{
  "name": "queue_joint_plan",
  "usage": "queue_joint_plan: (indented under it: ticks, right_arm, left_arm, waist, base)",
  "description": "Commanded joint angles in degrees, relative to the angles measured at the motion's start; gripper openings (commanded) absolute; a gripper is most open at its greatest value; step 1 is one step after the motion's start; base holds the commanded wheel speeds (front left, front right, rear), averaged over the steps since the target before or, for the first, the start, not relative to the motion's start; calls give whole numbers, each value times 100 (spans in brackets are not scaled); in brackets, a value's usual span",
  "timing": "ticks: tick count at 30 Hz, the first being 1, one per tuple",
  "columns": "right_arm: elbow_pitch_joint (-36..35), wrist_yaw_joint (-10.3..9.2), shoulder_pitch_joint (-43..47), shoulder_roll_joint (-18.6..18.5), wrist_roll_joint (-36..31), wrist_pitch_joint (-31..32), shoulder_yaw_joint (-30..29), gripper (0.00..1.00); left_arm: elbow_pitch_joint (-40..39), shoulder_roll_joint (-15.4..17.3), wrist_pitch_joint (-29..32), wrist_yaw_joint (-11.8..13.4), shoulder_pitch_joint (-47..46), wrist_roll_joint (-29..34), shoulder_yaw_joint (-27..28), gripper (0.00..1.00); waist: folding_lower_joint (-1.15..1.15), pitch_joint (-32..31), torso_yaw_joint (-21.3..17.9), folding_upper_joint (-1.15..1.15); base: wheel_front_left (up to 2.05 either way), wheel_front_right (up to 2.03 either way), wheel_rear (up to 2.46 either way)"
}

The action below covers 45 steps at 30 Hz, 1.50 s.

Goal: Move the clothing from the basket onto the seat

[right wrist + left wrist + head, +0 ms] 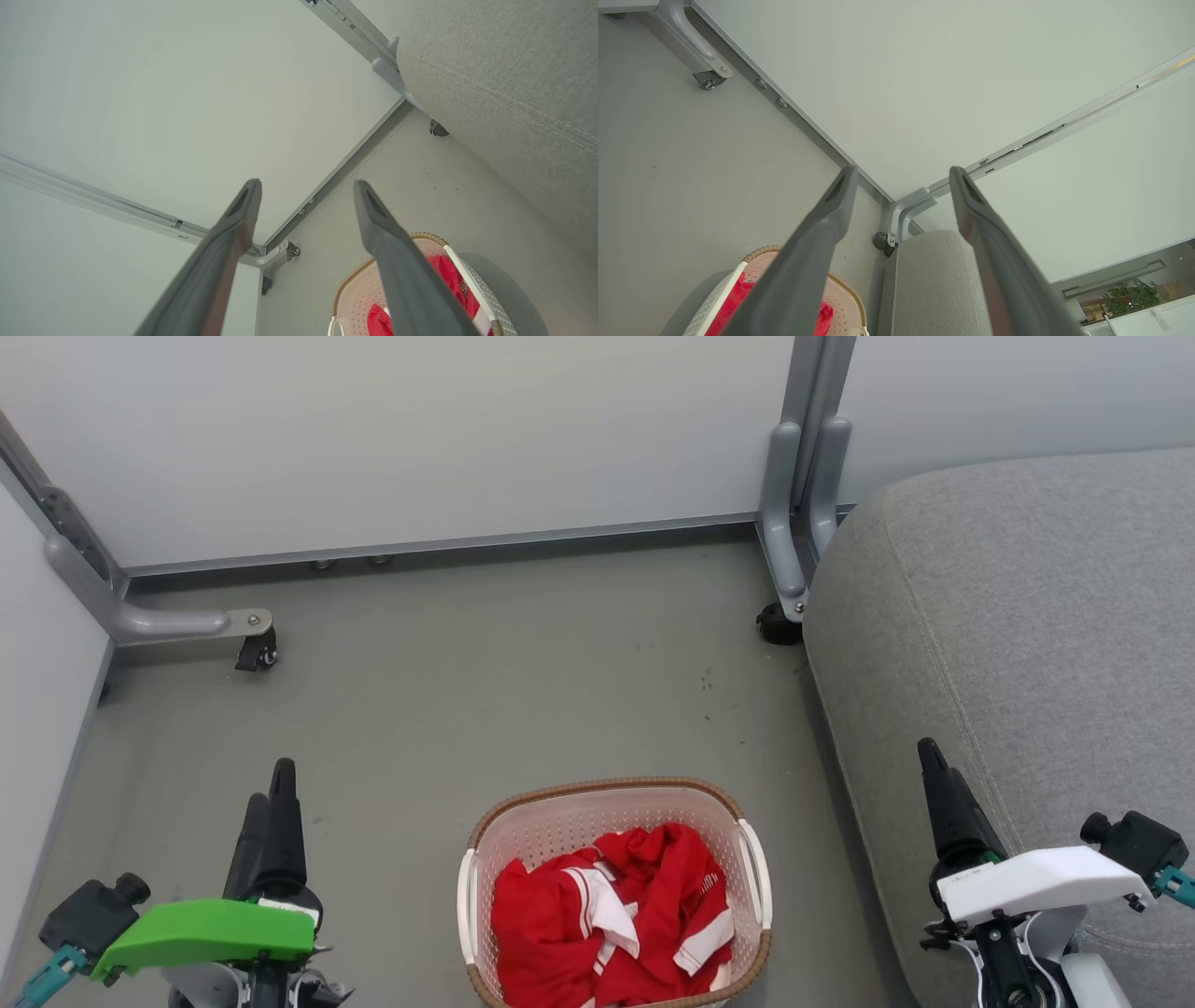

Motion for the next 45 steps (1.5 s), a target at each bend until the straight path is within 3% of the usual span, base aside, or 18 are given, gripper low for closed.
queue_joint_plan:
  ticks: [1, 21, 45]
  right_arm:
    - [-126, 2, -6, -46, -228, -67, 59, 100]
    - [-313, 3, 114, -116, -1767, -454, 304, 100]
    - [-443, 4, 293, -108, -3079, -823, 481, 100]
  left_arm:
    - [-137, 28, -58, 25, 1, 214, -9, 100]
    - [-379, 39, -444, 65, 149, 1815, -247, 100]
    - [-443, 50, -810, 42, 319, 3179, -411, 100]
  waist:
    - [0, -1, 0, 0]
    - [0, 15, 1, 0]
    - [0, 16, -23, 0]
  base:
    - [0, 0, 0]
    - [0, 0, 0]
    - [0, 0, 0]
